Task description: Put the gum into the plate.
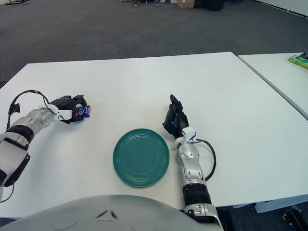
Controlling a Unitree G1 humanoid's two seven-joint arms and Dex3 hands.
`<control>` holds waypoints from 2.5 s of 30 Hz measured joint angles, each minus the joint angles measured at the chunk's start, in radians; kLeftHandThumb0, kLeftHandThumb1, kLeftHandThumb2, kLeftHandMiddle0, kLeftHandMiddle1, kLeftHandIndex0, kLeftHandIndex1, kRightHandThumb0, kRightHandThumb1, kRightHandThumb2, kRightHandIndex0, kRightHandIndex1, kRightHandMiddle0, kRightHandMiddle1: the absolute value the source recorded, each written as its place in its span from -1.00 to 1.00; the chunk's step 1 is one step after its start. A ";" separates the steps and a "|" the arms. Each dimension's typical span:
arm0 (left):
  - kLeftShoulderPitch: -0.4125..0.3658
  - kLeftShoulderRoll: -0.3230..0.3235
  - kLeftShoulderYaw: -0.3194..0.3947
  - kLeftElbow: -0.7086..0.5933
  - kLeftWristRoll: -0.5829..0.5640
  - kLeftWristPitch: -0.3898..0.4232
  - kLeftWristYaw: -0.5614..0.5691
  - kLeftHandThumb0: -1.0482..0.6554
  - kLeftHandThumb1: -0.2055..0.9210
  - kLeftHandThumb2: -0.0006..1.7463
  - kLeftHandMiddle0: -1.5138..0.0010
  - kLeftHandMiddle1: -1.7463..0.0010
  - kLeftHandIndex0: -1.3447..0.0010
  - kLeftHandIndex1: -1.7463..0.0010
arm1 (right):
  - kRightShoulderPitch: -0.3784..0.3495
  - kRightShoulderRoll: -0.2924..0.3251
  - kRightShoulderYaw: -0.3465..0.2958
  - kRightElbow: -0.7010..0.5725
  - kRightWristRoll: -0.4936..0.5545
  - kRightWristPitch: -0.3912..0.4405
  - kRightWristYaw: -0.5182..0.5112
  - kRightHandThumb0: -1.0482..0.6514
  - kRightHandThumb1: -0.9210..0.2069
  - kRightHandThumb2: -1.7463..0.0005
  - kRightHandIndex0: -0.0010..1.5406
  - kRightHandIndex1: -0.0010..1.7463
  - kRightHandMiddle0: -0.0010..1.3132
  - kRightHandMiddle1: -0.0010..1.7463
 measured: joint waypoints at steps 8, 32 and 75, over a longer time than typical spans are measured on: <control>0.001 -0.022 -0.011 -0.006 -0.001 0.028 0.050 -0.29 0.06 0.39 -0.31 -1.00 0.18 -1.00 | 0.000 0.000 -0.002 -0.003 0.000 0.000 -0.001 -0.67 -1.00 -0.10 -0.85 -1.00 -1.00 -0.65; 0.238 0.060 0.247 -0.730 -0.287 -0.042 -0.084 -0.36 -0.22 0.62 -0.55 -1.00 0.00 -1.00 | -0.006 -0.003 -0.001 -0.027 0.000 -0.027 0.001 -0.67 -1.00 -0.07 -0.84 -1.00 -1.00 -0.64; 0.220 -0.102 -0.133 -1.411 -0.263 -0.088 -0.764 -0.29 0.11 0.26 -0.50 -1.00 0.11 -0.88 | -0.004 0.031 -0.033 0.050 0.030 -0.094 0.006 -0.61 -1.00 -0.14 -0.73 -0.98 -1.00 -0.50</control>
